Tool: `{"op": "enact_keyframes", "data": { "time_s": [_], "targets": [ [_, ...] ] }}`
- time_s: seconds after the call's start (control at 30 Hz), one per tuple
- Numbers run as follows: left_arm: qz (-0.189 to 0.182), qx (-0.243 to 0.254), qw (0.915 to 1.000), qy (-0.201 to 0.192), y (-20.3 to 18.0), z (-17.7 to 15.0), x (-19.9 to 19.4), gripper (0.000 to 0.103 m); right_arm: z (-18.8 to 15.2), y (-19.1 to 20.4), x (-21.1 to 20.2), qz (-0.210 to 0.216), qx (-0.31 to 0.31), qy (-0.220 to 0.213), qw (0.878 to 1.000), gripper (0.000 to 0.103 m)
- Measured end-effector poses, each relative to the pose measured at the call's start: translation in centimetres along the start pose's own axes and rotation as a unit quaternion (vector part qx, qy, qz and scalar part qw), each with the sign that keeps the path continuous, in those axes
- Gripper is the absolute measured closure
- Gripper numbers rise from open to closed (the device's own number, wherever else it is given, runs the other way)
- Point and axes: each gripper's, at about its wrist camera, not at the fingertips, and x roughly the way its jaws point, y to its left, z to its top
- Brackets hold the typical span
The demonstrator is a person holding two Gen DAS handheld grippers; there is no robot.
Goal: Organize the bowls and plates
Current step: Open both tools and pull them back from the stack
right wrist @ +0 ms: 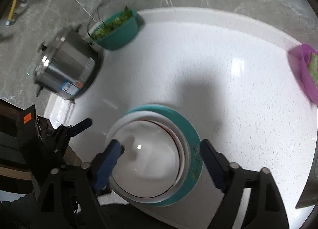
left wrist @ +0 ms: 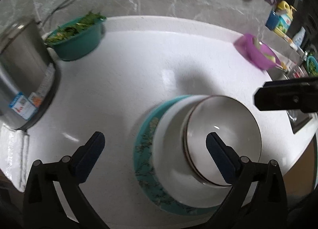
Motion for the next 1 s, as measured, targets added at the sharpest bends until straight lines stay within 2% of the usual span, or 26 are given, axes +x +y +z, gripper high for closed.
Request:
{"op": "enact_keyframes", "data": {
  "time_s": [0.1,0.33,0.53,0.67,0.8,0.87,0.93,1.0],
  "targets": [
    [0.006,-0.009,0.9999,-0.005,0.4,0.3,-1.6,0.0,-0.7,0.5,-1.5,-0.004,-0.006,-0.039,0.999,0.0],
    [0.004,-0.007,0.9967,-0.081,-0.8,1.3,-7.4,0.0,-2.8,0.6,-4.6,-0.029,0.009,-0.11,0.994,0.0],
    [0.005,-0.043,0.9954,-0.085,-2.8,1.0,-9.7,0.0,-4.3,0.4,-6.4,-0.053,0.002,-0.129,0.99,0.0],
    [0.039,-0.059,0.9943,-0.08,-5.4,0.4,-10.9,0.0,-5.7,-0.1,-8.2,-0.065,-0.005,-0.154,0.986,0.0],
    [0.089,-0.065,0.9908,-0.078,-8.0,0.0,-12.8,0.0,-7.2,-1.1,-10.4,-0.071,-0.005,-0.178,0.981,0.0],
    [0.135,-0.067,0.9855,-0.076,-9.2,-0.3,-13.8,0.0,-8.0,-1.4,-11.1,-0.076,-0.012,-0.182,0.98,0.0],
    [0.198,-0.07,0.9756,-0.066,-10.3,-0.6,-14.5,0.0,-8.6,-1.5,-11.7,-0.075,-0.014,-0.181,0.98,0.0],
    [0.221,-0.068,0.9716,-0.053,-10.9,-0.8,-14.9,0.0,-9.2,-1.2,-12.4,-0.077,-0.018,-0.186,0.979,0.0]
  ]
}}
